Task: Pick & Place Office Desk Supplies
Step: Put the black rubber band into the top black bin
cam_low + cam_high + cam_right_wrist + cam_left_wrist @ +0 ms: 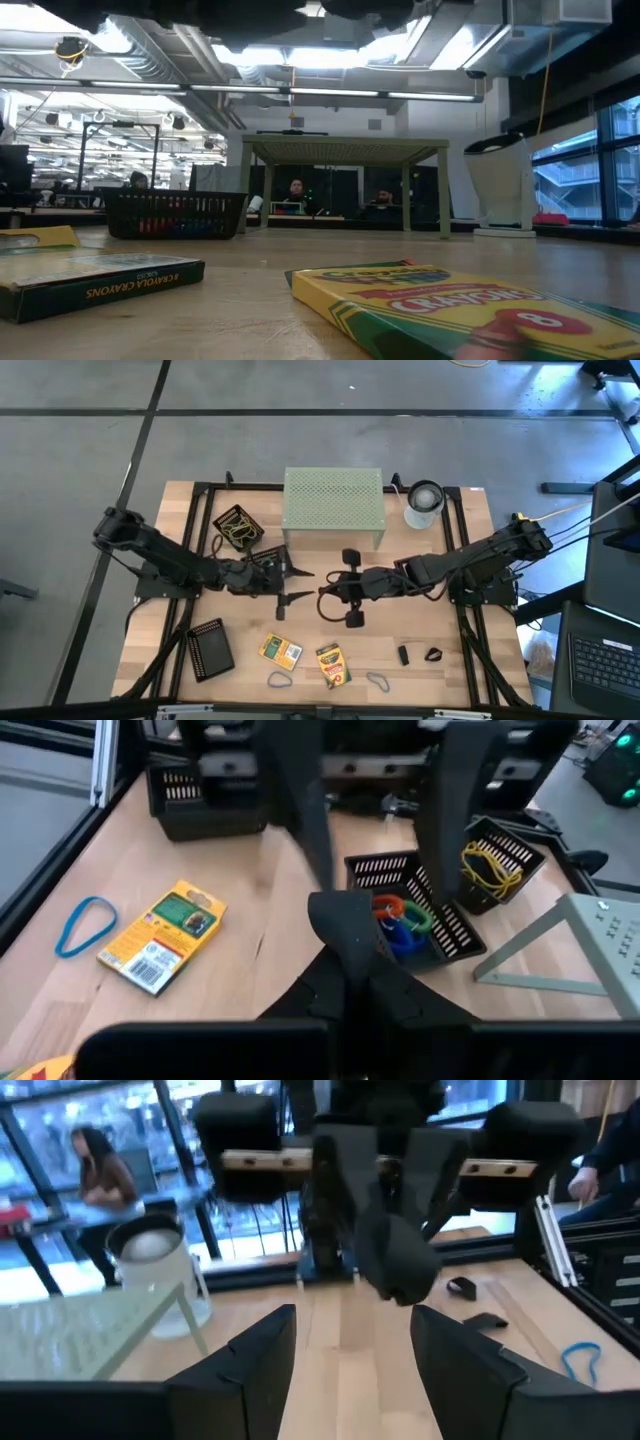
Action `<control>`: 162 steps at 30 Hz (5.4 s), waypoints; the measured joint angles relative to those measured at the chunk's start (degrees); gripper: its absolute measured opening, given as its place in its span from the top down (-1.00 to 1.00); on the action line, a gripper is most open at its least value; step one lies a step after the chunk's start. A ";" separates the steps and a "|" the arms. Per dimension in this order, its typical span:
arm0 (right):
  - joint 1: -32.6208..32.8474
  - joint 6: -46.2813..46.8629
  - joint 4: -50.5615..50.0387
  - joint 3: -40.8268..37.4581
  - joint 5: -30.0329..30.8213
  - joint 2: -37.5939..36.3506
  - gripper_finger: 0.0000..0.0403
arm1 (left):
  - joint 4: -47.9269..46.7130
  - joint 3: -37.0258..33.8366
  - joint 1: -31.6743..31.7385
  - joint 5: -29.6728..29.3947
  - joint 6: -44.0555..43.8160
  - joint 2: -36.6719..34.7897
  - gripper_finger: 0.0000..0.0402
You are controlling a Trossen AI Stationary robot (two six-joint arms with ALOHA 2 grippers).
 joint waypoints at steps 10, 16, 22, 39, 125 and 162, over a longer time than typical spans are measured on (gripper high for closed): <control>-0.14 -2.49 1.39 0.02 -0.02 0.00 0.93 | 11.68 0.04 0.00 2.86 6.74 6.24 0.04; -0.14 -2.87 2.38 0.02 0.00 0.00 0.93 | 13.78 0.04 0.00 2.91 7.91 6.50 0.04; -0.09 -5.55 4.13 0.02 -0.04 0.00 0.93 | 13.88 0.04 0.00 4.24 7.98 6.50 0.09; -0.07 -5.89 4.05 0.01 -0.24 0.00 0.93 | 14.56 0.04 -0.02 4.31 8.75 6.50 0.93; 8.92 32.28 -32.95 0.02 -6.63 -2.01 -0.22 | -77.82 0.75 33.70 -21.53 -43.45 -9.56 0.34; 15.29 90.99 -34.07 -15.58 -25.95 0.06 -0.22 | -91.67 5.18 20.56 -15.45 -52.10 -16.69 0.31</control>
